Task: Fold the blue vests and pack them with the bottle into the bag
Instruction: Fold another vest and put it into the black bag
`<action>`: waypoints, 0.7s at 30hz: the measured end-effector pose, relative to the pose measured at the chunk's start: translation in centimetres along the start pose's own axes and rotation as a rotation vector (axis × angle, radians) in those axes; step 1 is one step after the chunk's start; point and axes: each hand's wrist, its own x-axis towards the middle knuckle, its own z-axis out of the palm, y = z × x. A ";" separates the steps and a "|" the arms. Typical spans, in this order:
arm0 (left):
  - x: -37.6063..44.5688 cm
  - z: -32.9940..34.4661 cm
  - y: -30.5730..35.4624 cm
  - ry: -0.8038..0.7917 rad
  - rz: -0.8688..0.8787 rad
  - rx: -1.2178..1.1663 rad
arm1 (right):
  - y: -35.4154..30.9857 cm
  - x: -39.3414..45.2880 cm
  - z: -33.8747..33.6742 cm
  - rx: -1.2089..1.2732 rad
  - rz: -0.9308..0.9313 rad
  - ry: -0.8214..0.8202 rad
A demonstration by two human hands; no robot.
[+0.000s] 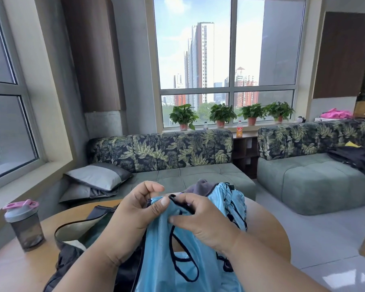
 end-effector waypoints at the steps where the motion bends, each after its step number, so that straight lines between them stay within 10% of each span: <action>1: 0.0 0.0 0.0 -0.013 0.003 0.008 | 0.1 0.0 0.0 -0.027 0.002 0.004; 16: -0.3 -2.4 0.6 0.044 -0.084 0.491 | -0.3 -0.2 -1.0 0.001 0.036 0.099; 21: -0.3 -2.1 0.2 0.065 -0.171 0.317 | -0.5 -0.1 -1.3 0.021 0.019 0.144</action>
